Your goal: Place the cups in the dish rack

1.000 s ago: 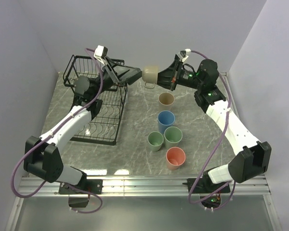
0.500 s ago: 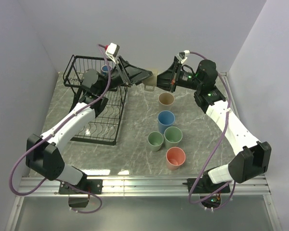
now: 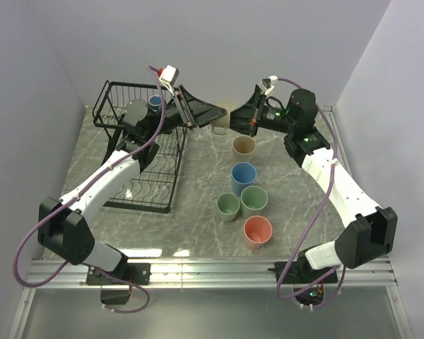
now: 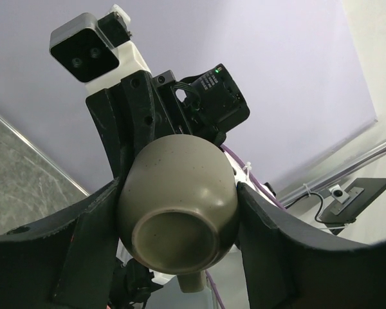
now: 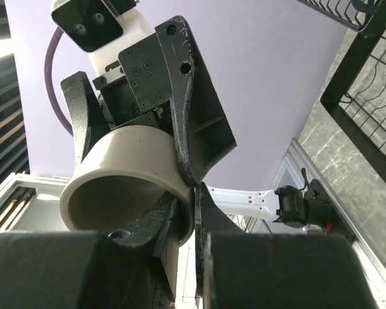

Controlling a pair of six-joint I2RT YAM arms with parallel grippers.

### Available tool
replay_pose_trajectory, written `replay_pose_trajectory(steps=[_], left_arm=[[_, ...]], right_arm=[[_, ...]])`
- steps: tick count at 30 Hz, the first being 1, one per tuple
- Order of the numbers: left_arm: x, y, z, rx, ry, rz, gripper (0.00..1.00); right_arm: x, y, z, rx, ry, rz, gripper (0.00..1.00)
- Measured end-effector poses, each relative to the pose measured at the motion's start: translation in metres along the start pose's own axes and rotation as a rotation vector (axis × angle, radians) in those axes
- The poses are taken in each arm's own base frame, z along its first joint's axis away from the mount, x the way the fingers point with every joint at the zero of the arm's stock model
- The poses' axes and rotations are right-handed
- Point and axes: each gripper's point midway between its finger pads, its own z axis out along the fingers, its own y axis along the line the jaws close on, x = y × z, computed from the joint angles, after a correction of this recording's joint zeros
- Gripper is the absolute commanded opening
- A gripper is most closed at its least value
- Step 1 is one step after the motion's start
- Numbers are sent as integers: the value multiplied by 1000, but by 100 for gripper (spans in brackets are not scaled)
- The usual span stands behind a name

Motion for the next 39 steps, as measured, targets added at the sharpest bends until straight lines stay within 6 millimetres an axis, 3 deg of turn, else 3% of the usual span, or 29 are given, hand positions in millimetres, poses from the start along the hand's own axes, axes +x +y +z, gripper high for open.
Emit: replay_pose_trajectory(steps=[1,5,7,8,15,25,30,35,39], left_arm=[[0,0,0,-1,0,-1,20],[1,-1,-2,-12,2,1,9],[1,-1,-3,-23,1,4,1],[2,0,-3,-31,3,5,0],[6,16,-5,-103,16,-2,0],[-6,29,-15,-179,-4,5,0],[-44,37,-35,-283,-46,51,0],[-120,32,-77,-459,-147,185,0],[-178,29,-98,-627,-241,361,0]], right_arm=[[0,0,0,0,0,0,0],[0,0,0,2,0,1,1],[1,-2,0,7,2,5,15],[1,-3,0,12,3,7,23],[-8,-13,-3,48,-35,25,51],[-17,-23,-9,85,-66,36,55],[-20,-30,-20,114,-97,35,54],[-14,-51,-35,177,-131,49,53],[-4,-71,-46,224,-137,77,52]])
